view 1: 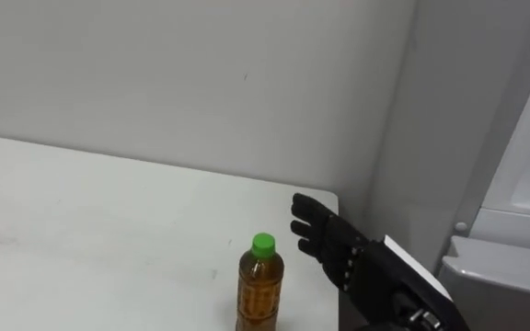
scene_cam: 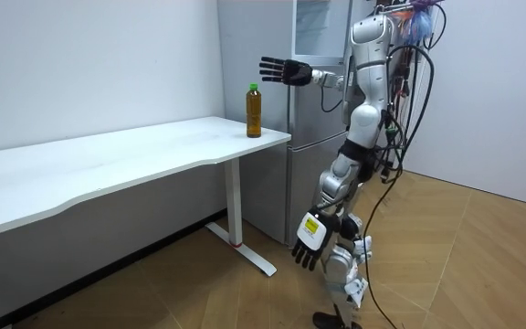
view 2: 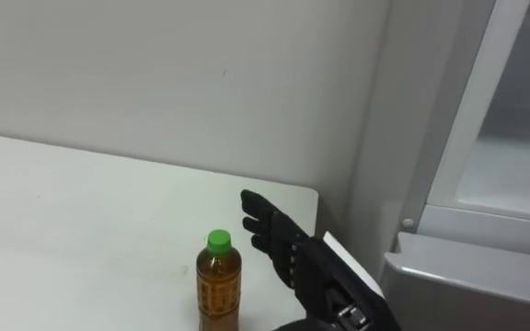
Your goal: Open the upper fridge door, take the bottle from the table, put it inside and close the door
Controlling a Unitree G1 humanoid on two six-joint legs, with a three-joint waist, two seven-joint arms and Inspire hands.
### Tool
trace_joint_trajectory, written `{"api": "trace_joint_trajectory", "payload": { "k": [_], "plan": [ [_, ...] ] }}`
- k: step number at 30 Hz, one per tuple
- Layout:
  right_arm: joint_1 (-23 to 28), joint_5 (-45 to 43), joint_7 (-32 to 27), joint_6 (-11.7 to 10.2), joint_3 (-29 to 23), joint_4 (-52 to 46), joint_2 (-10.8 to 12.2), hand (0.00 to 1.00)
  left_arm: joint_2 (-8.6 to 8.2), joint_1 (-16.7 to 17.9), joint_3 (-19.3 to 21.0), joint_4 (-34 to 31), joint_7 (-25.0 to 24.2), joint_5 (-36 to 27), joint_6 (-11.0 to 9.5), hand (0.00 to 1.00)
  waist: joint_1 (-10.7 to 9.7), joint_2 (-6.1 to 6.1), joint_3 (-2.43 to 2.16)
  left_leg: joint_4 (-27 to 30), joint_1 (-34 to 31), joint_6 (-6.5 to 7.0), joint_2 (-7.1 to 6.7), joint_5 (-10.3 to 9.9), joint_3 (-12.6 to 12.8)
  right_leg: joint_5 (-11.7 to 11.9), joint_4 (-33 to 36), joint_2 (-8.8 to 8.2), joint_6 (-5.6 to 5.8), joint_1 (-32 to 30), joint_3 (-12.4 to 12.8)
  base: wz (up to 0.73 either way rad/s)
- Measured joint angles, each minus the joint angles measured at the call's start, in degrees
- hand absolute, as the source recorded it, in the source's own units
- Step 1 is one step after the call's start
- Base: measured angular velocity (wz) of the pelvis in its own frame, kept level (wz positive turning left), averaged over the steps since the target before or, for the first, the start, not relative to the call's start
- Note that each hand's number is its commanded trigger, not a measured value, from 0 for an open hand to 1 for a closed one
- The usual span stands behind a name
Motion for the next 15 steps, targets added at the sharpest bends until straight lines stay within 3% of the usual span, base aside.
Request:
{"api": "trace_joint_trajectory", "payload": {
  "k": [6, 11, 15],
  "plan": [
    [-0.8, 1.2, -4.4, 0.0, 1.7, 1.8, 0.0, 0.00, -0.09, -0.5, 0.0, -0.2, 0.0, 0.0, 0.4, 0.00, 1.0, 0.23, 0.15, 0.3, 0.0, 0.00, 0.05, 0.0, 0.0, 0.0, 0.0, 0.01, -0.01, 0.0, 0.0, 0.00],
    [-4.0, 1.2, -9.0, 0.0, 1.8, 5.5, 0.3, 0.00, -0.12, -0.8, 0.1, -0.2, 0.0, 0.0, 0.4, 0.00, 1.3, 0.70, 0.49, 0.3, 0.0, 0.00, 0.03, 0.0, -0.1, 0.0, 0.0, 0.06, 0.00, 0.0, 0.0, 0.00],
    [-7.6, 2.1, -13.4, -0.6, 2.4, 10.7, 0.3, 0.00, -0.94, -1.0, 0.0, -1.5, 0.0, 0.3, 1.8, 0.00, 2.0, 0.84, 0.59, 0.1, -0.2, 0.00, 0.03, 0.0, -0.2, 0.0, -0.1, 0.04, 0.00, 0.0, -0.7, 0.02]
  ]
}}
